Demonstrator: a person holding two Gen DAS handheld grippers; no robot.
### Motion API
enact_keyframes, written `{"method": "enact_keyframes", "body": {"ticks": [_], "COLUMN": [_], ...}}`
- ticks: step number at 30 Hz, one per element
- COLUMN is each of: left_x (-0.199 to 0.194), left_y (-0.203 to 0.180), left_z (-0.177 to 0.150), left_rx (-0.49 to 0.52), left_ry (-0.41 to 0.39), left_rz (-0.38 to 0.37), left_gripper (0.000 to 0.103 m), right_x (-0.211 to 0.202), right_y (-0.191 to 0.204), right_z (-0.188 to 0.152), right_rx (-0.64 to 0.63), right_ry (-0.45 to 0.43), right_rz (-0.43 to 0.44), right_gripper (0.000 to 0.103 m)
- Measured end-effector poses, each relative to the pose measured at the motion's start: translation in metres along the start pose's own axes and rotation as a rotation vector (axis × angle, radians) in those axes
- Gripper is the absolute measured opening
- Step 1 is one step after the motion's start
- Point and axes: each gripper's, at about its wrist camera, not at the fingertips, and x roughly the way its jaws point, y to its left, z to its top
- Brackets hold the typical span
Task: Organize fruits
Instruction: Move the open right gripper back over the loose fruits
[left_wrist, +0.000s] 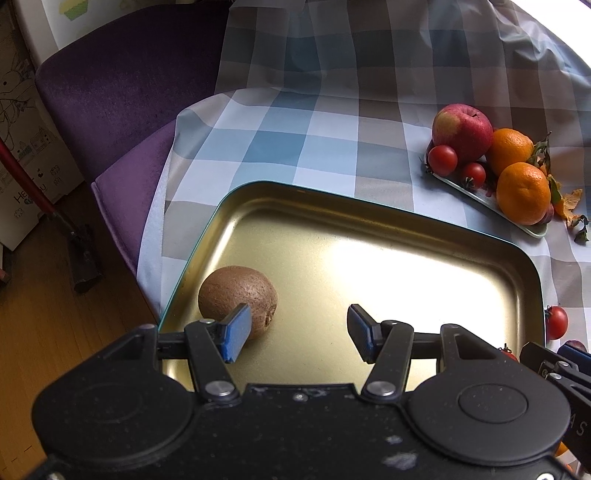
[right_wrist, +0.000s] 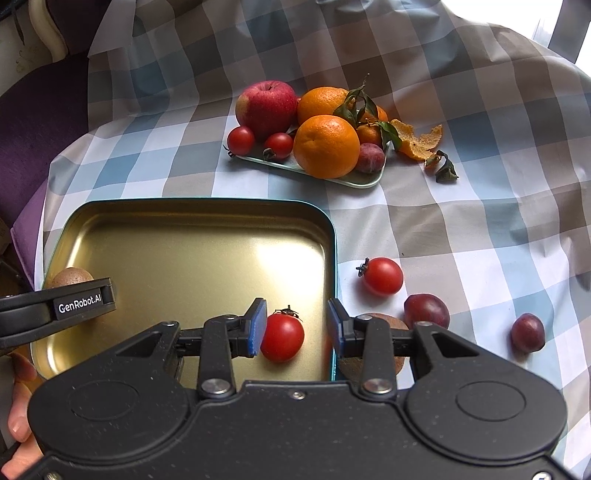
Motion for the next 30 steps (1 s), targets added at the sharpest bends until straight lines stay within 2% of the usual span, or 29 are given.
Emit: {"method": "enact_keyframes", "body": {"ticks": [11, 30], "left_x": [0.003, -0.001], "left_y": [-0.001, -0.015], "left_z": [-0.001, -0.004], "left_rx": [0.004, 0.036], "left_ry": [0.025, 0.042], "left_rz": [-0.010, -0.030], "left_gripper": [0.059, 0.059], "right_x": [0.009, 0.007], "right_y": [-0.002, -0.008], "right_z": [-0.003, -0.006], "right_rx": [-0.004, -0.008], "right_ry": [0.031, 0.035], "right_rz": [-0.020, -0.046], "right_gripper": [0.045, 0.045]}}
